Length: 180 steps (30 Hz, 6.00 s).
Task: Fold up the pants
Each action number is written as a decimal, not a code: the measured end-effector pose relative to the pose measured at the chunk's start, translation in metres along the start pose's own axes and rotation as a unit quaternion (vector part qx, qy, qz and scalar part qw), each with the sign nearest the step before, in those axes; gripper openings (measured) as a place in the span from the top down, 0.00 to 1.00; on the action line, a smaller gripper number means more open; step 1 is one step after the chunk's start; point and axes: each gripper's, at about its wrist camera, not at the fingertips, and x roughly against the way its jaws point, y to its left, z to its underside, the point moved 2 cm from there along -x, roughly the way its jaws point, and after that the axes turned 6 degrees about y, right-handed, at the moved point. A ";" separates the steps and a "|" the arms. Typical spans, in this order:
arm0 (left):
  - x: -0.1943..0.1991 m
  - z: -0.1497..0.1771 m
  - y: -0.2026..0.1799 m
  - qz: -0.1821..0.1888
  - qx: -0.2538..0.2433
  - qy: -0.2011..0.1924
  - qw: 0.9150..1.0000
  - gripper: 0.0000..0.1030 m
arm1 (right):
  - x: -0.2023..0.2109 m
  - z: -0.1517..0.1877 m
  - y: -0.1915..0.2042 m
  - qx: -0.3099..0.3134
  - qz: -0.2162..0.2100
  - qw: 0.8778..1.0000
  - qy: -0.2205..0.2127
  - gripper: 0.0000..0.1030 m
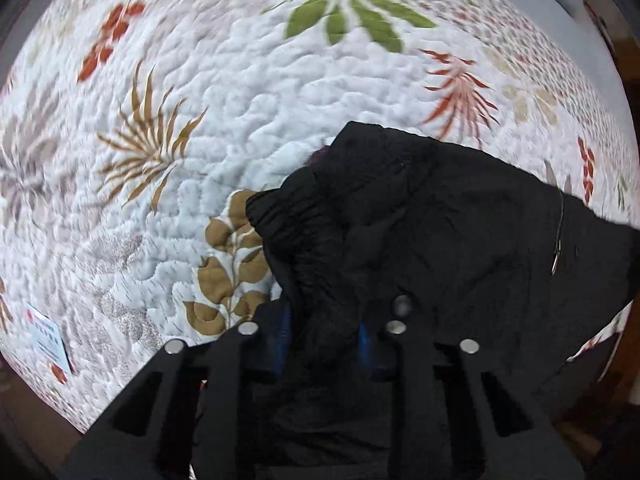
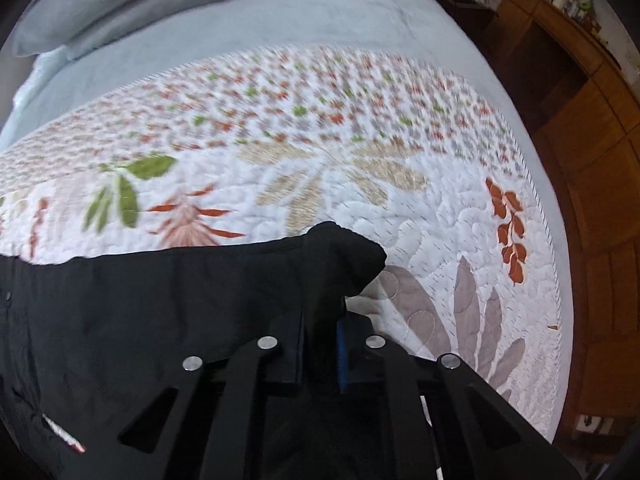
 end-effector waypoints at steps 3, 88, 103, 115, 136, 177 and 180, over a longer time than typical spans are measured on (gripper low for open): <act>0.016 0.020 -0.021 -0.002 -0.016 -0.029 0.999 0.81 | 0.033 0.007 0.010 0.019 -0.026 0.999 -0.041 0.89; 0.040 0.453 0.167 0.123 0.128 -0.371 0.912 0.19 | 0.127 0.478 -0.052 -0.324 -0.184 0.915 -0.155 0.29; -0.017 0.389 0.024 0.072 -0.025 -0.262 0.962 0.13 | 0.080 0.422 -0.075 -0.334 -0.260 0.893 -0.156 0.63; -0.039 0.372 0.011 0.010 -0.054 -0.232 0.971 0.04 | 0.062 0.413 -0.074 -0.318 -0.180 0.929 -0.065 0.64; -0.022 0.388 0.051 0.042 -0.002 -0.263 0.964 0.03 | 0.028 0.465 -0.094 -0.417 -0.384 0.810 -0.153 0.31; -0.035 0.378 0.060 0.046 -0.007 -0.253 0.966 0.03 | 0.237 0.346 0.167 0.002 -0.157 0.951 -0.267 0.85; -0.035 0.378 0.062 0.057 -0.001 -0.254 0.965 0.03 | 0.232 0.344 0.219 0.070 -0.144 0.955 -0.251 0.85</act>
